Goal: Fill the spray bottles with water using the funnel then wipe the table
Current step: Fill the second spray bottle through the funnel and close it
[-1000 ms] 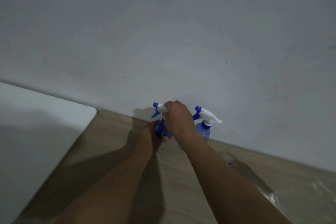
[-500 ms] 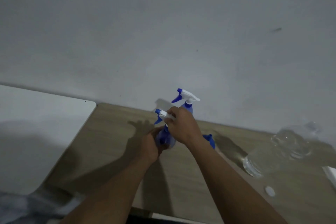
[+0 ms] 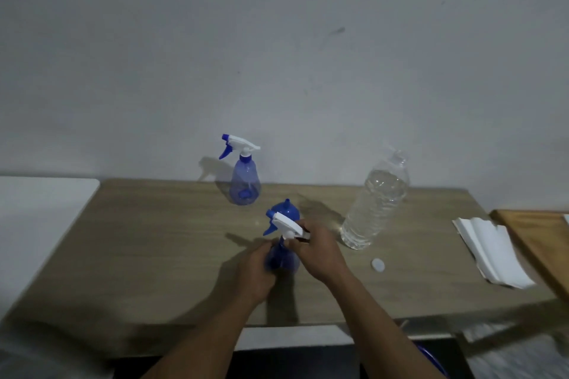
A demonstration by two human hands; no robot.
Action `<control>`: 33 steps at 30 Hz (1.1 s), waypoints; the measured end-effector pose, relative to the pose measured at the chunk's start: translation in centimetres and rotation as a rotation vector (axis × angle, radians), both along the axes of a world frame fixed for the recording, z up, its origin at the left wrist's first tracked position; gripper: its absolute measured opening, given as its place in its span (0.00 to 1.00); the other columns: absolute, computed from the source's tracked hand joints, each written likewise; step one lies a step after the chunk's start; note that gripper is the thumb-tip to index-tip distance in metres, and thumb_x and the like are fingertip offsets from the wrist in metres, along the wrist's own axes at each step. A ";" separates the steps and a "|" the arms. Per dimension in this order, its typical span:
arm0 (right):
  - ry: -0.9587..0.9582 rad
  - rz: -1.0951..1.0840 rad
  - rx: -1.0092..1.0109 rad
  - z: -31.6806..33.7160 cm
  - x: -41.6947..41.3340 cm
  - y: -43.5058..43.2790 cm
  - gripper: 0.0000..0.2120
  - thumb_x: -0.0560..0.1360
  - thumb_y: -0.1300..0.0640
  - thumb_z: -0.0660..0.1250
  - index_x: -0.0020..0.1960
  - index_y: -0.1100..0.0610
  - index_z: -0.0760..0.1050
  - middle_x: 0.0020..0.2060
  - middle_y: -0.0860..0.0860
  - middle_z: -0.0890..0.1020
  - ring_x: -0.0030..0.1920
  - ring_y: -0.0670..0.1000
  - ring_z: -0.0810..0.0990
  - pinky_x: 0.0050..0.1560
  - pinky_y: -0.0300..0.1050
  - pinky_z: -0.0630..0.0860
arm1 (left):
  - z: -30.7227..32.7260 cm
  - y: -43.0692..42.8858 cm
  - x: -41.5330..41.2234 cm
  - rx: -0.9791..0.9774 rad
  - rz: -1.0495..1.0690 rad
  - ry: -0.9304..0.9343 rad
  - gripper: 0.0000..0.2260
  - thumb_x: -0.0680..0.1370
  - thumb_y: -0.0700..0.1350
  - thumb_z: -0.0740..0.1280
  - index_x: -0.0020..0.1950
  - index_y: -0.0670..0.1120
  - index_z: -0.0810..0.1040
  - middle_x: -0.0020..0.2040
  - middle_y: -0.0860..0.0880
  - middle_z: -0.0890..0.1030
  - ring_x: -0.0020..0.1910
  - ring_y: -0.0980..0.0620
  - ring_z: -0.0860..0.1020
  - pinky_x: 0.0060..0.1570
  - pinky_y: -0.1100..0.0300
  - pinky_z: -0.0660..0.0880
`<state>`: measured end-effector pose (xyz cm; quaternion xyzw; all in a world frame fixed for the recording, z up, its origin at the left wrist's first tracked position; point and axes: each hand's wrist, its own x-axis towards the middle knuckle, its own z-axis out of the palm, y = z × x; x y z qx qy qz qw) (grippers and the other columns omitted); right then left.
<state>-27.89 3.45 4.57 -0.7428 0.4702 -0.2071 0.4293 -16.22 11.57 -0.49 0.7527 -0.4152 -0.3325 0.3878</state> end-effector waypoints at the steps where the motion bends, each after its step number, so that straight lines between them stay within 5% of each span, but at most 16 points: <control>1: -0.018 0.003 0.012 -0.5 -0.9 0.0 0.06 0.73 0.59 0.73 0.48 0.51 0.80 0.38 0.46 0.83 0.37 0.43 0.79 0.37 0.37 0.71 | 0.0 0.0 -0.7 0.001 -0.017 -0.027 0.21 0.74 0.34 0.68 0.62 0.55 0.76 0.53 0.55 0.80 0.54 0.53 0.79 0.48 0.69 0.73; 3: -0.057 0.000 0.038 -1.6 -2.1 -0.1 0.06 0.73 0.59 0.72 0.49 0.51 0.81 0.38 0.46 0.84 0.38 0.41 0.81 0.39 0.35 0.72 | 0.3 0.0 -1.9 0.022 -0.043 -0.085 0.19 0.75 0.34 0.67 0.60 0.53 0.76 0.51 0.57 0.78 0.52 0.56 0.77 0.41 0.76 0.68; 9: -0.177 -0.005 0.071 -3.6 -3.8 -1.6 0.18 0.73 0.61 0.73 0.61 0.51 0.79 0.50 0.46 0.85 0.47 0.44 0.83 0.47 0.34 0.76 | 0.9 -0.7 -3.2 -0.025 -0.075 -0.082 0.23 0.71 0.29 0.67 0.63 0.48 0.77 0.48 0.60 0.75 0.47 0.65 0.76 0.45 0.81 0.66; 14: -0.173 -0.020 0.076 -4.8 -3.4 -1.9 0.18 0.65 0.44 0.72 0.50 0.54 0.81 0.44 0.51 0.84 0.44 0.47 0.83 0.43 0.41 0.77 | 0.8 -0.4 -3.9 -0.005 -0.039 -0.059 0.22 0.73 0.31 0.68 0.63 0.51 0.77 0.47 0.63 0.76 0.43 0.79 0.73 0.44 0.80 0.69; 19: -0.182 -0.051 0.006 -5.2 -3.1 -1.9 0.10 0.71 0.55 0.76 0.50 0.55 0.79 0.43 0.48 0.82 0.42 0.42 0.81 0.39 0.32 0.75 | 0.7 -0.4 -3.9 0.026 -0.027 -0.115 0.23 0.74 0.35 0.68 0.65 0.55 0.76 0.48 0.62 0.77 0.41 0.78 0.73 0.43 0.81 0.68; 25: -0.350 -0.110 0.043 -5.0 -3.5 -0.6 0.11 0.71 0.58 0.78 0.48 0.48 0.78 0.42 0.44 0.83 0.44 0.36 0.81 0.42 0.29 0.75 | 0.3 -0.6 -4.3 0.032 -0.012 -0.140 0.24 0.76 0.36 0.68 0.68 0.55 0.74 0.60 0.56 0.79 0.42 0.73 0.71 0.41 0.83 0.66; 28: -0.363 -0.086 0.012 -5.1 -3.3 -0.9 0.14 0.72 0.61 0.77 0.45 0.44 0.77 0.39 0.42 0.83 0.44 0.37 0.81 0.43 0.29 0.75 | 0.1 -0.8 -4.2 0.014 -0.012 -0.122 0.25 0.75 0.34 0.68 0.68 0.54 0.74 0.57 0.58 0.78 0.44 0.73 0.72 0.44 0.83 0.67; 33: -0.337 -0.006 -0.083 -5.5 -3.4 -0.9 0.14 0.76 0.64 0.71 0.53 0.46 0.78 0.48 0.42 0.82 0.51 0.37 0.80 0.48 0.28 0.73 | -0.2 -0.5 -4.2 0.018 -0.013 -0.179 0.30 0.73 0.38 0.70 0.70 0.63 0.70 0.60 0.62 0.77 0.51 0.69 0.74 0.51 0.78 0.70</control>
